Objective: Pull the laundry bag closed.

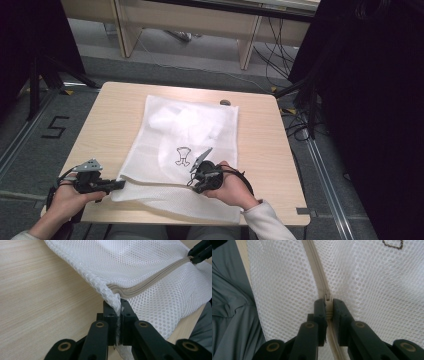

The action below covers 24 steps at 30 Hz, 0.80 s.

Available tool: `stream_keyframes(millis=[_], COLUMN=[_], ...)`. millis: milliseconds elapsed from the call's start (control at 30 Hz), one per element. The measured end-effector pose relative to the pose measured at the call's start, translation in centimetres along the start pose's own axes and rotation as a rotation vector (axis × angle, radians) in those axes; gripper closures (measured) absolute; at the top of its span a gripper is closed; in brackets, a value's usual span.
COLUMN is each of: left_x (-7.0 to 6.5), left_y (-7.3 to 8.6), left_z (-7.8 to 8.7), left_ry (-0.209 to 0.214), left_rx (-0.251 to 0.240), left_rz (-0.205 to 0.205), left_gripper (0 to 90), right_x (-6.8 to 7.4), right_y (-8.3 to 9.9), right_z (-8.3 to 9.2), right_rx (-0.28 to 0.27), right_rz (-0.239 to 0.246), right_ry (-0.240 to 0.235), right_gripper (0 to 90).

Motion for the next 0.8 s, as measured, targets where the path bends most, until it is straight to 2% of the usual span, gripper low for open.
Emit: stream_keyframes(millis=[800], left_x=[0.1], left_y=[0.0], left_z=[0.0], left_ry=[-0.005], left_rx=[-0.002], left_rz=[0.0], left_gripper=[85.0], right_x=[-0.6], right_y=[1.3], right_z=[0.7], right_rx=[0.002], right_rz=[-0.016], right_ry=[0.004], right_gripper=[82.3])
Point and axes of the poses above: each handheld gripper's, and its own axes: z roughly backward along the jaws, y roughly out of its underside, x roughly to its left, the point moved 10 cm from there along -z, roughly forward along the jaws, and after that the axes turned 11 degrees about y, right-handed, at the moved point
